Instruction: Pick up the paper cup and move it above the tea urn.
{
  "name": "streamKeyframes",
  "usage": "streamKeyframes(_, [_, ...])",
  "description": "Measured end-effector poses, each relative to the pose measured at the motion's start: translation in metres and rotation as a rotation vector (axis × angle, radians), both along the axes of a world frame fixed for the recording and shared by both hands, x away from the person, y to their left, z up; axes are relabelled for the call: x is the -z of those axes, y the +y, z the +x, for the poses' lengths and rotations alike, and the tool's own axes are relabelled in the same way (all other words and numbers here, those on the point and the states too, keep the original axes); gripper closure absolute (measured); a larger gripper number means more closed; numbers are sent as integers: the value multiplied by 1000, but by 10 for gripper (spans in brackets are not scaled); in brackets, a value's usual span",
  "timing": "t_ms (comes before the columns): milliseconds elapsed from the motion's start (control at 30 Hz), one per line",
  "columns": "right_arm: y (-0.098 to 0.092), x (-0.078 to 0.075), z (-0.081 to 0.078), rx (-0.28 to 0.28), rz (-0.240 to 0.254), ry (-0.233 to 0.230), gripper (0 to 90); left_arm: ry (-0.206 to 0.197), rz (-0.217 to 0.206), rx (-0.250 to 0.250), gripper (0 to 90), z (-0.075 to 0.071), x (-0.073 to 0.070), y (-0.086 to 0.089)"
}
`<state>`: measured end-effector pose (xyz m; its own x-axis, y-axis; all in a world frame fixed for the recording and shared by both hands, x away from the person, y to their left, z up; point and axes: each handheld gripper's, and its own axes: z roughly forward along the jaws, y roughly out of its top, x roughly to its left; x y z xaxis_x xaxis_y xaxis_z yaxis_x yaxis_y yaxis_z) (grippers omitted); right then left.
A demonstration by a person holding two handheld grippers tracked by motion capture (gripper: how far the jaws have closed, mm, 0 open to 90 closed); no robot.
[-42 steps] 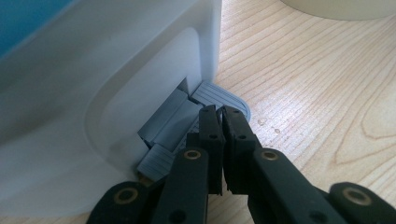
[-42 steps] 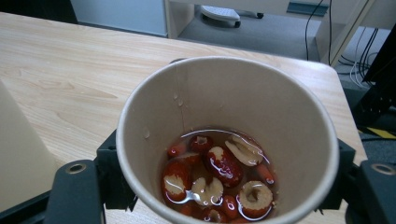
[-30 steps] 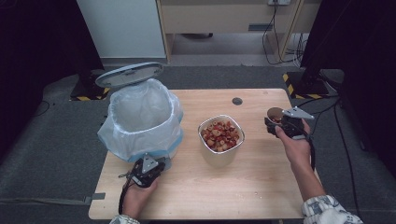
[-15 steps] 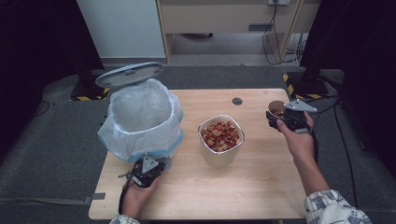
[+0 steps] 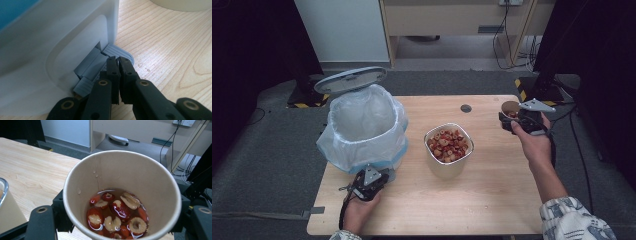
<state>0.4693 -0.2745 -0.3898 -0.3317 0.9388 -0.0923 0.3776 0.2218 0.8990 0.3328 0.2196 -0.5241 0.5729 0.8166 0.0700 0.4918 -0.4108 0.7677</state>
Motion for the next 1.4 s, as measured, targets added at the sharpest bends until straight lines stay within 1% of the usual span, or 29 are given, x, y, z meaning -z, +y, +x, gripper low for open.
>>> streamKeyframes(133, [2,-5,1,-13,-2,-8,281,0,0,0,863,0,0,0])
streamKeyframes(167, [2,-10,3,-13,-3,-15,282,0,-1,0,863,0,0,0])
streamKeyframes(233, [3,-11,3,-17,-5,-16,282,0,-1,0,863,0,0,0])
streamKeyframes(267, [5,-15,4,-24,-13,-24,282,0,0,0,863,0,0,0])
streamKeyframes(367, [9,-19,5,-40,-25,-31,282,0,0,0,863,0,0,0])
streamKeyframes(433, [11,-22,6,-50,-21,-41,282,1,-1,0,863,0,0,0])
streamKeyframes(567, [12,-26,7,-53,-22,-46,282,1,-1,0,863,0,0,0])
streamKeyframes(667, [13,-30,10,-63,-28,-51,282,1,-1,0,863,0,0,0])
streamKeyframes(733, [14,-32,11,-71,-23,-57,282,1,-1,0,863,0,0,0])
streamKeyframes(800, [15,-34,12,-77,-32,-59,282,1,-1,0,863,0,0,0])
streamKeyframes(900, [15,-36,13,-80,-32,-62,282,1,-1,0,863,0,0,0])
streamKeyframes(1100, [16,-42,15,-91,-55,-75,284,1,-1,0,863,0,0,0])
streamKeyframes(1167, [18,-45,15,-108,-74,-88,286,1,-1,0,863,0,0,0])
streamKeyframes(1200, [18,-45,15,-108,-74,-88,286,1,-1,0,863,0,0,0])
streamKeyframes(1233, [19,-48,15,-122,-87,-98,286,1,-1,0,863,0,0,0])
streamKeyframes(1400, [18,-54,16,-119,-99,-105,287,1,-1,0,863,0,0,0])
